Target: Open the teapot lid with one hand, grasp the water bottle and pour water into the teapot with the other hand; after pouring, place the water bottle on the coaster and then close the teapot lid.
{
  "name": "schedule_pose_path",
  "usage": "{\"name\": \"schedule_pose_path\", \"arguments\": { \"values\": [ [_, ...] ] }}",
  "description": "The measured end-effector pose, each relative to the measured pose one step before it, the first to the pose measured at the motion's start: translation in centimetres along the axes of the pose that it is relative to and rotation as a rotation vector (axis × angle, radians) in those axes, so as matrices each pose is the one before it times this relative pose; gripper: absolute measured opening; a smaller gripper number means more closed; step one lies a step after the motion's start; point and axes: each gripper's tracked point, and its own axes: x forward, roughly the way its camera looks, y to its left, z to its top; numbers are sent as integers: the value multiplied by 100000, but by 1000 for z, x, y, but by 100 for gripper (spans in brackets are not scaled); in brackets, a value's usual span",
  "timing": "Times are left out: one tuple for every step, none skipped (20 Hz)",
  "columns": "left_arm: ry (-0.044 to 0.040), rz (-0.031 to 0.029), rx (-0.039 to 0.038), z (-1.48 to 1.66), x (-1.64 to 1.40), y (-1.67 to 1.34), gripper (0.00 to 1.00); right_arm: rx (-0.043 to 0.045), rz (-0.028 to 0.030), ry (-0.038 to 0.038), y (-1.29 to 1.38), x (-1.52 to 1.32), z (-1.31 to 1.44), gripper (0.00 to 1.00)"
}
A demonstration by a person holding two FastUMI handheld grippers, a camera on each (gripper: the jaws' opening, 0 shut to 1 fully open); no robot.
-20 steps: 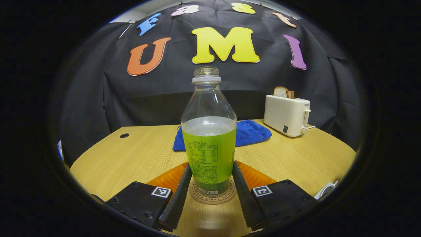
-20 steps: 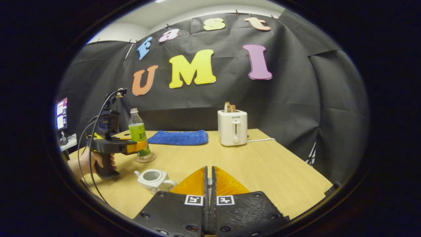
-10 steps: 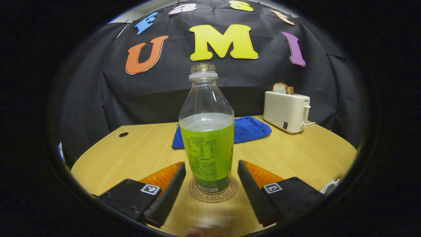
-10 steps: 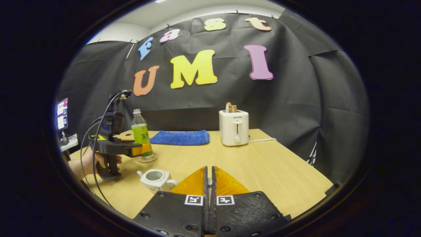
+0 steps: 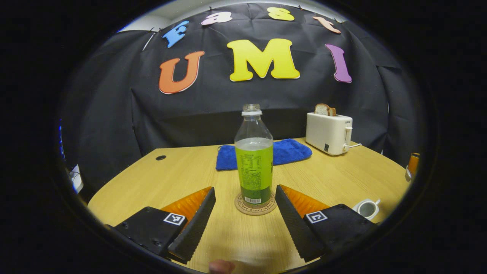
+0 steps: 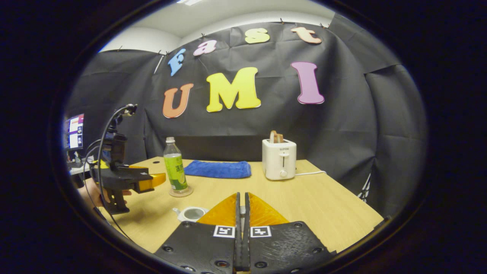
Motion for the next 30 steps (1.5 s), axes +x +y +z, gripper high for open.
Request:
{"name": "schedule_pose_path", "arguments": {
  "values": [
    [-729, 278, -1736, 254, -1331, 111, 98, -233, 1789, -404, 787, 333, 314, 0],
    [-482, 186, -971, 61, -1102, -9, 98, -423, 1756, -309, 717, 403, 178, 0],
    [-949, 740, -318, 119, -1134, 172, 98, -667, 1919, -511, 817, 429, 251, 0],
    [-1125, 709, -256, 108, -1001, 161, 99, -935, 2079, -673, 795, 392, 146, 0],
    [-720, 822, -143, 120, -966, 168, 99, -565, 2909, -814, 987, 408, 198, 0],
    [227, 1039, -389, -239, -618, 278, 98, -500, 2410, -392, 832, 571, -49, 0],
    [-244, 1127, -1118, -275, -705, 319, 99, -798, 2030, -744, 719, 526, -20, 0],
    [-852, 982, -1293, 10, -689, 146, 99, -872, 1501, -250, 562, 570, -152, 0],
    [-1229, 981, -1013, 44, -737, 171, 99, -618, 1935, 188, 685, 571, -278, 0],
    [-1494, 949, -236, 136, -549, 148, 99, -355, 1728, 921, 512, 571, -522, 0],
    [-1306, 2091, 714, 425, -505, 447, 99, 181, 1417, 1251, 440, 482, -499, 0],
    [-1228, 2269, 1023, 141, -322, 446, 98, 319, 1159, 1171, 399, 479, -495, 0],
    [-956, 1267, 53, 158, -336, 198, 98, -42, 469, 1343, 274, 378, -519, 0],
    [-1209, -105, -853, 286, -290, -110, 99, -306, 153, 1267, 146, 243, -511, 0],
    [-645, -520, -443, 94, -251, 9, 98, 103, 39, 1110, 66, 141, -441, 0],
    [-607, 474, 302, 132, -98, 258, 99, 299, 447, 449, 228, 117, -362, 0],
    [-444, 890, 262, 155, 7, 489, 99, -265, -95, 214, 9, 114, -157, 0],
    [-392, 340, -388, 139, 39, 115, 99, -278, -207, 297, 27, 142, -221, 0],
    [20, -789, -905, 32, -241, -71, 99, 109, -264, 313, -13, 53, -379, 0],
    [-95, -526, -580, 72, -205, -144, 99, 461, -235, 444, 12, 111, -264, 0],
    [-402, 154, 115, 15, -164, 168, 98, 460, -400, 332, -48, 158, -281, 0],
    [-282, 266, 546, 20, -93, 66, 99, 290, -226, 139, -121, 67, -135, 0],
    [88, -239, 556, -159, -58, -149, 99, 315, -724, 78, -140, -70, -267, 0],
    [-184, -705, 241, -9, -94, -245, 100, 383, -366, 219, -170, -181, -182, 0],
    [-164, -431, 130, 187, -141, -136, 99, 516, -119, -341, -4, -11, -93, 0],
    [-241, -335, 99, 116, -97, -74, 99, 33, 140, -12, -32, -2, -148, 0],
    [-89, -317, 108, -49, -80, -207, 98, 11, -426, 587, -112, 20, -373, 0],
    [-102, -251, -150, -121, -121, -95, 98, 359, -168, 945, 16, 94, -315, 0],
    [19, -396, -109, -17, -115, -9, 99, 445, -321, 439, -17, 27, -254, 0],
    [213, -287, -152, -22, -75, -51, 100, 495, -373, 124, 13, -45, 62, 0]
  ]
}}
